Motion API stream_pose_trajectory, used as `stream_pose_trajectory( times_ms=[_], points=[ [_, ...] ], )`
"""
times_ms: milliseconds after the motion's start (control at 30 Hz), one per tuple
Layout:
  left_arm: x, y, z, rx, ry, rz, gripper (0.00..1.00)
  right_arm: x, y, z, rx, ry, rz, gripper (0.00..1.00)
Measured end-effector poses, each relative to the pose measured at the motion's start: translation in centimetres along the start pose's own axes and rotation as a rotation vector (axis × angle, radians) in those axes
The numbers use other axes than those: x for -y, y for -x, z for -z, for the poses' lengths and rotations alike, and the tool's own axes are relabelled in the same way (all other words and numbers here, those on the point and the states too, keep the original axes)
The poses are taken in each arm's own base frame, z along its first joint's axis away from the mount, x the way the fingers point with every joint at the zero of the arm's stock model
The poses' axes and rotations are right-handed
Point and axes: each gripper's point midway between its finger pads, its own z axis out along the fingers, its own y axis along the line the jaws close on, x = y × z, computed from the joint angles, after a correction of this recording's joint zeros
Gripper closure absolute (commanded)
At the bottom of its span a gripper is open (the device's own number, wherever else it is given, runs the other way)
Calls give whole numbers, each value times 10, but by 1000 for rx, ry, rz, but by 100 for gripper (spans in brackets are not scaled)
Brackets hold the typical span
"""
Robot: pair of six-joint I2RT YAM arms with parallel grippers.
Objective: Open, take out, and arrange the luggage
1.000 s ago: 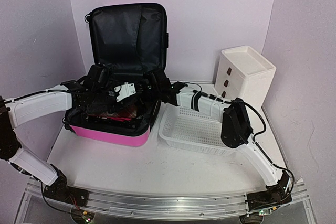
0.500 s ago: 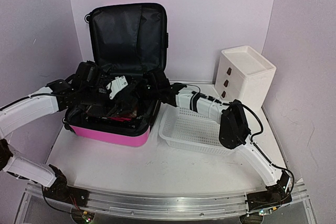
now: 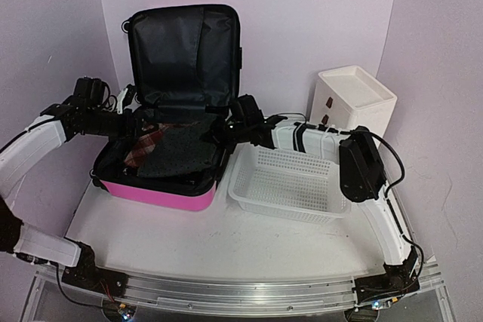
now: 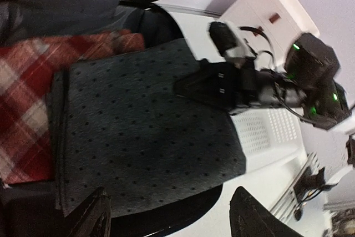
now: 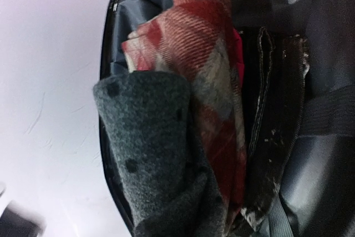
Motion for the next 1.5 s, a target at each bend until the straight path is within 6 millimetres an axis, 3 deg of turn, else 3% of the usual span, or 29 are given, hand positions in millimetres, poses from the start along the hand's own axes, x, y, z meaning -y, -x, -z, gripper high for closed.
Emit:
stream_pose_trajectory(
  times_ms=[133, 300, 400, 567, 733, 900, 1100, 1300, 1500],
  points=[
    [-51, 3, -23, -59, 22, 236, 26, 8, 3, 13, -9, 15, -2, 100],
    [-102, -4, -70, -163, 36, 400, 25, 31, 4, 16, -25, 11, -19, 100],
    [-119, -13, -97, -229, 20, 420, 21, 39, 5, 16, -36, 16, -26, 100],
    [-135, -18, -130, -285, -43, 420, 18, 36, 9, 19, -46, 51, -29, 100],
    [-142, -17, -139, -293, -43, 399, 22, 31, 11, 21, -47, 72, -31, 100],
    [-135, -12, -145, -296, -118, 414, 29, 28, 12, 21, -48, 85, -42, 100],
    [-125, -19, -147, -312, -188, 439, 50, 23, 13, 22, -47, 110, -54, 100],
    [-120, -20, -146, -314, -226, 463, 86, 19, 14, 22, -46, 125, -63, 100],
    [-116, -14, -141, -302, -222, 469, 100, 21, 13, 25, -46, 126, -62, 100]
  ],
)
